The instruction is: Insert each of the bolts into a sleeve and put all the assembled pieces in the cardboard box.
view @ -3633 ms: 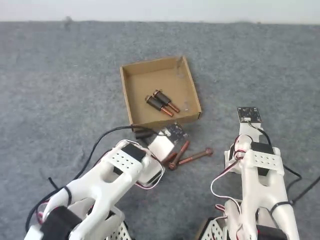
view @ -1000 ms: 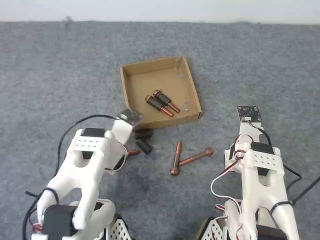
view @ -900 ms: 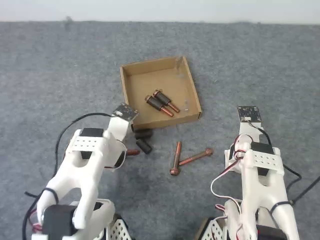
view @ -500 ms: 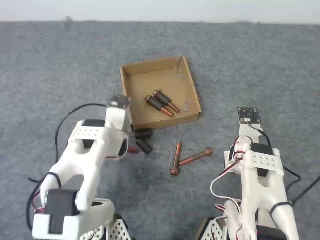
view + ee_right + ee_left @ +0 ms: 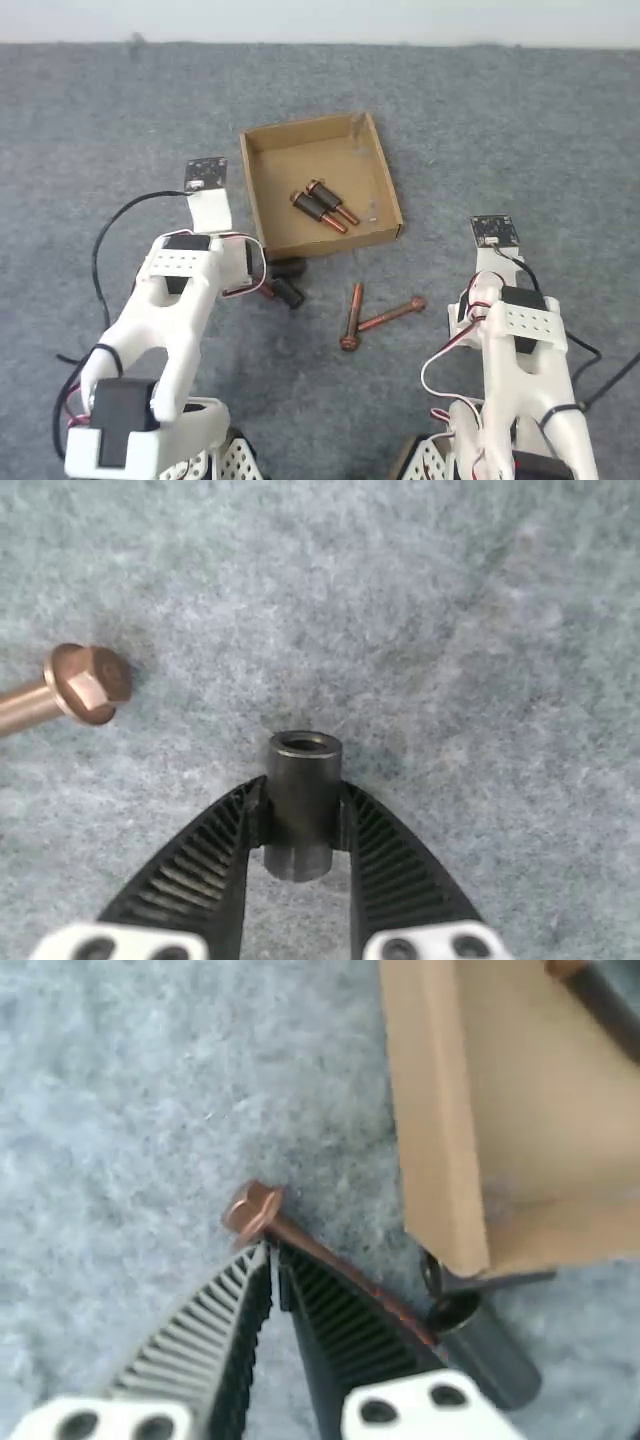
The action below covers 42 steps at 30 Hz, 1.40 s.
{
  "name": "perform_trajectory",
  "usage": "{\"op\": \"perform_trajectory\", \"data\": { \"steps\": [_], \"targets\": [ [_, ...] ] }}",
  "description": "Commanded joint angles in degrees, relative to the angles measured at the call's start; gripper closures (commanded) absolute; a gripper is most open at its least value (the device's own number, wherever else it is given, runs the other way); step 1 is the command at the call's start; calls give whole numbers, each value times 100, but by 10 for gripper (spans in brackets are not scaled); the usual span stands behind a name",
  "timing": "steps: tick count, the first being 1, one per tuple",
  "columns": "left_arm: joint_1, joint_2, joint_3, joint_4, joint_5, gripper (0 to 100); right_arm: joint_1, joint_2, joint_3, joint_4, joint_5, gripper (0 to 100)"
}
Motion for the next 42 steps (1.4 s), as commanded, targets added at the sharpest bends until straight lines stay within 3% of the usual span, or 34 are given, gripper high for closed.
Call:
{"op": "perform_trajectory", "data": {
  "steps": [1, 14, 21, 27, 36, 42],
  "targets": [
    [-35, -325, -233, -114, 782, 988, 75, -224, -35, -84, 88, 992],
    [9, -1029, 127, -35, 2022, 987, 66, -224, -35, -84, 97, 992],
    [-26, -1029, 163, -35, 2040, 975, 66, -224, -35, -75, 97, 992],
    [9, -1029, 303, -18, 2163, 835, 66, -215, -35, -66, 97, 992],
    [88, -1002, 637, -237, 2154, 834, 66, -215, -35, -57, 97, 992],
    [35, -220, 338, -501, 2163, 870, 66, -215, -35, -48, 97, 992]
  ]
}}
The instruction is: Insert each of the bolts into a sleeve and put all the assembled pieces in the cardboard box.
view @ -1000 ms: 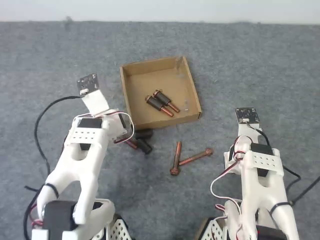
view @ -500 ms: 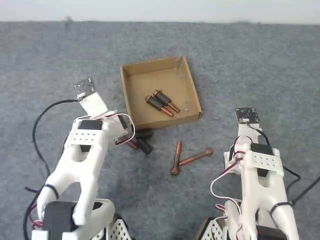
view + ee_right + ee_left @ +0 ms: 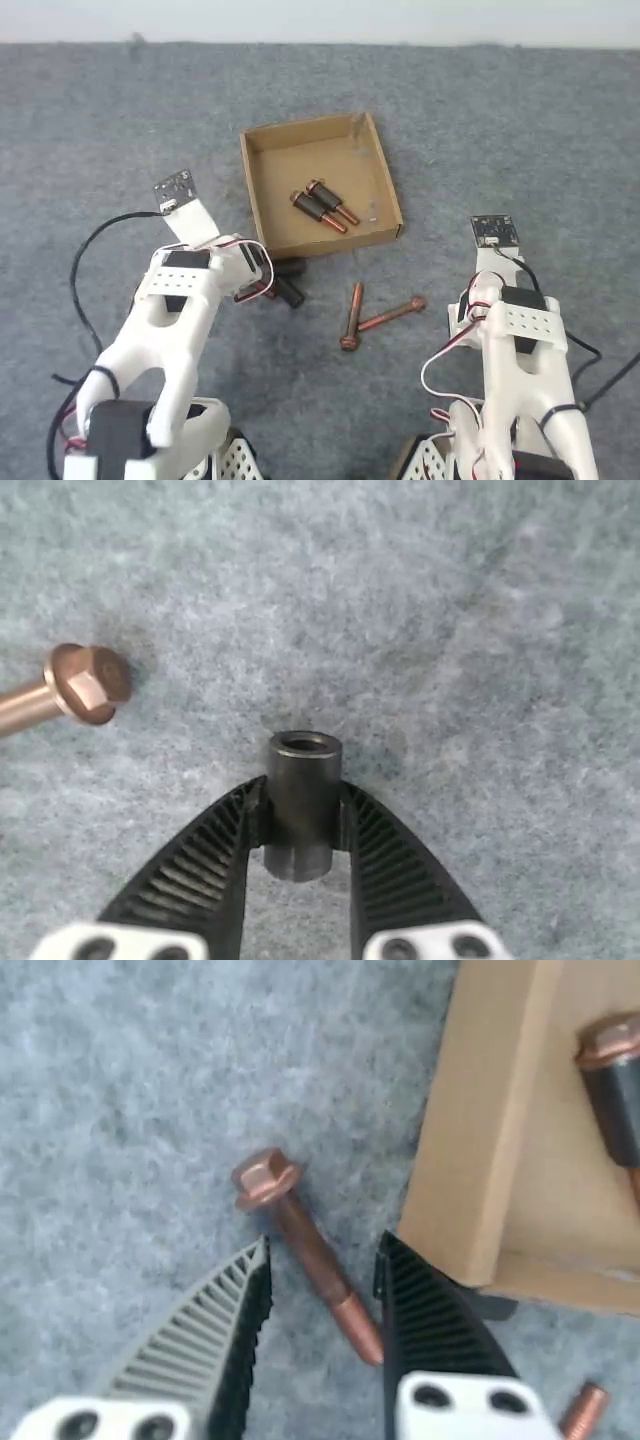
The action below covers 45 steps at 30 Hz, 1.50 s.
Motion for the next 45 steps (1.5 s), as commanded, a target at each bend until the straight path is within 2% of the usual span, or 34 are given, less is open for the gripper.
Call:
{"op": "perform_trajectory", "data": {
  "steps": [1, 5, 17, 23, 26, 29, 35, 45],
  "targets": [
    [-97, 571, -462, -185, 35, 896, 66, -215, -35, -48, 97, 992],
    [-149, 1143, -945, 44, 35, 983, 66, -215, -35, -48, 97, 992],
    [-105, 897, -901, 176, -9, 985, 66, -215, -35, -57, 97, 992],
    [-53, -343, -198, 97, -1099, 987, 66, -215, -35, -57, 97, 992],
    [62, -554, 119, -167, -1116, 984, 66, -215, -35, -48, 97, 992],
    [70, -440, 13, -26, -1125, 970, 66, -215, -35, -40, 97, 992],
    [53, 141, -409, 211, -1090, 812, 66, -215, -35, -40, 97, 992],
    [35, 791, -831, 246, -932, 887, 66, -215, -35, -40, 97, 992]
  ]
}}
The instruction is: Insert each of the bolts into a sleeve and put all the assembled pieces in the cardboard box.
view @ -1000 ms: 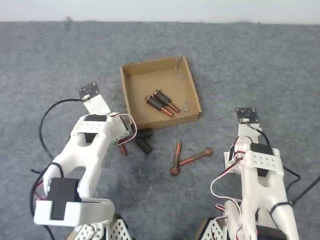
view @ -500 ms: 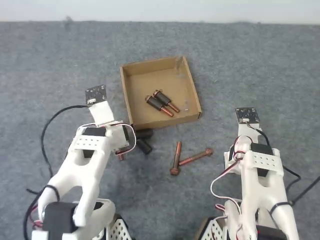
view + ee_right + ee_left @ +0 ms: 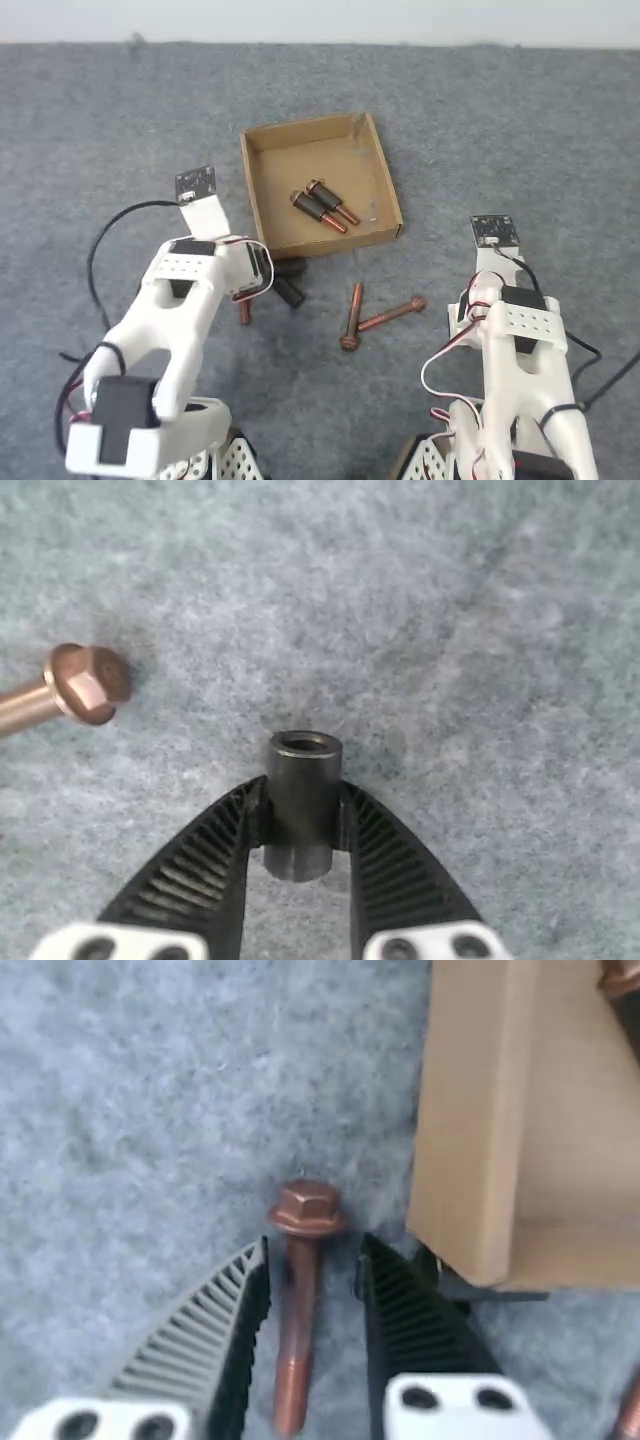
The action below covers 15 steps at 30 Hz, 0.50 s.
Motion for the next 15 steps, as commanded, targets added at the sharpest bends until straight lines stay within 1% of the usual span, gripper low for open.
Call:
{"op": "perform_trajectory", "data": {
  "steps": [1, 6, 8, 12, 15],
  "targets": [
    [-9, 123, -409, 53, 53, 889, 57, -215, -35, -40, 97, 992],
    [9, 360, -593, 53, 53, 896, 57, -215, -35, -48, 97, 992],
    [26, 431, -611, 62, 53, 916, 57, -215, -35, -48, 97, 992],
    [35, 545, -725, 211, 35, 992, 57, -215, -35, -48, 97, 992],
    [35, 721, -857, 299, 35, 987, 57, -215, -35, -48, 97, 992]
  ]
}}
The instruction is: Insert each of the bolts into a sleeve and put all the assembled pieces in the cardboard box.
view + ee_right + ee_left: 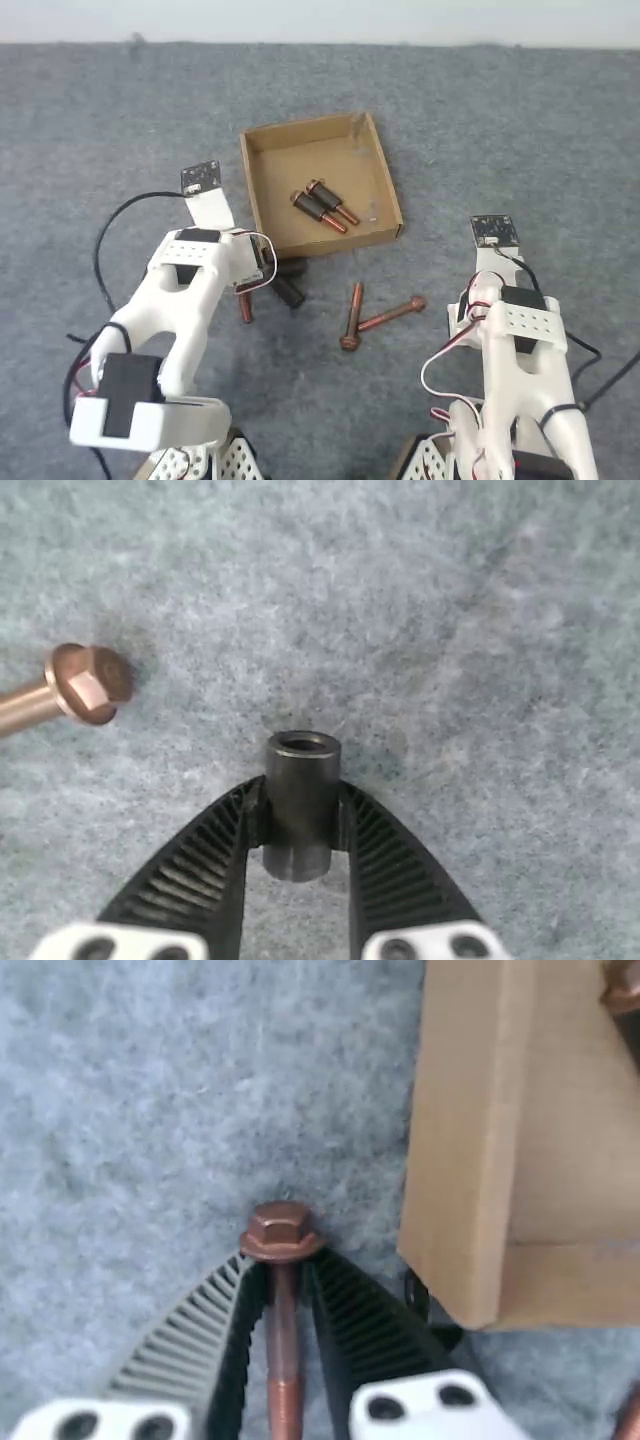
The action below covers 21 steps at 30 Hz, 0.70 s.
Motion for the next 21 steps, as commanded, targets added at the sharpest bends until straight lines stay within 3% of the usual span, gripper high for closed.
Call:
{"op": "perform_trajectory", "data": {
  "steps": [1, 11, 21],
  "targets": [
    [0, 176, -382, 211, 35, 987, 66, -215, -35, -48, 97, 992],
    [-26, -176, -321, 457, -193, 988, 66, -251, -35, -92, 88, 992],
    [-299, -1820, 1042, -492, -202, 988, 22, -277, -185, -1033, 97, 990]
  ]
}}
